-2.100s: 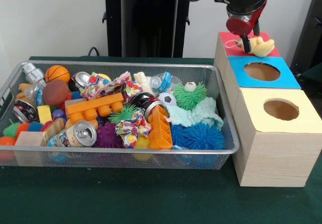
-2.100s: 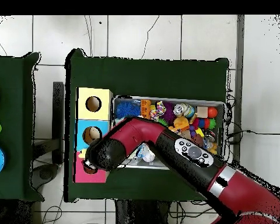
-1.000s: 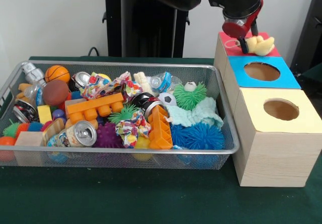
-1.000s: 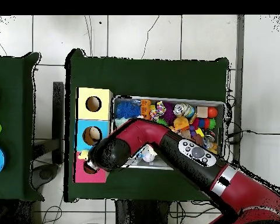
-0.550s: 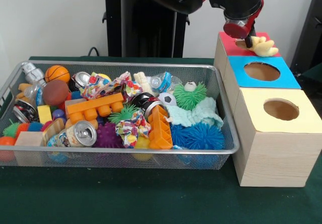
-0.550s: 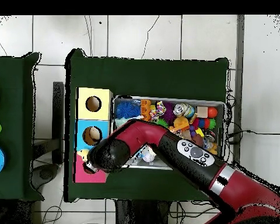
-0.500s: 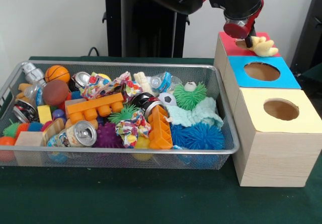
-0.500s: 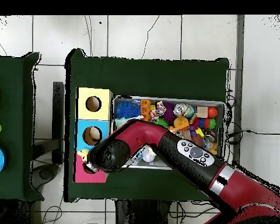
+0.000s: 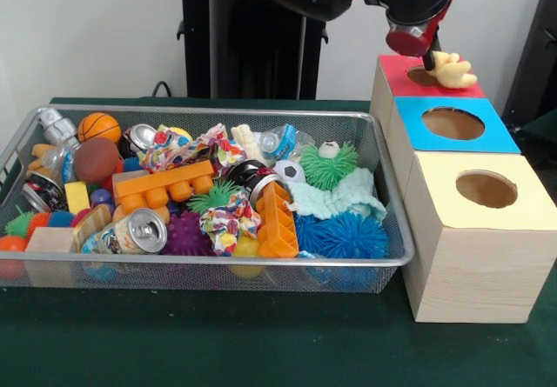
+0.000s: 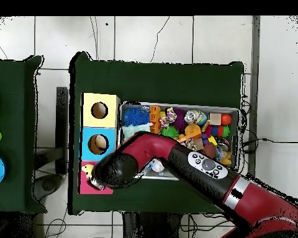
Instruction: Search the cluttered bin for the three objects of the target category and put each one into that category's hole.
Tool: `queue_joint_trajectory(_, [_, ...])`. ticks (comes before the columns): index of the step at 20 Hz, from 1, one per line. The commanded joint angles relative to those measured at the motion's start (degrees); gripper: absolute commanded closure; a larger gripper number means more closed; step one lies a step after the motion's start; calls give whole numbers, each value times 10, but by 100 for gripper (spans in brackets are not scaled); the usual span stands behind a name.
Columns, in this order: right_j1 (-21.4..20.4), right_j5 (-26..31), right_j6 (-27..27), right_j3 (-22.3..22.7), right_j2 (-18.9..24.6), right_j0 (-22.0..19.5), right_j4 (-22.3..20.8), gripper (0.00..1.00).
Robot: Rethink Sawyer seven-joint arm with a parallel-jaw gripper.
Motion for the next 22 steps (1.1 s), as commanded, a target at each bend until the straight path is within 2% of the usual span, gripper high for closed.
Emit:
queue_joint_trajectory(1, [-21,87,-92,9,-4,-3,36,100])
queue_joint_trajectory(6, [-49,150,-66,14,-24,4,75,100])
queue_joint_trajectory(9, [-59,163,-61,-5,-43,17,66,100])
queue_joint_trajectory(14, [-63,155,-63,-49,-69,30,26,100])
queue_joint_trajectory(19, [-66,152,-55,-64,-85,33,27,100])
queue_joint_trajectory(22, [-65,132,-55,-63,-89,33,20,100])
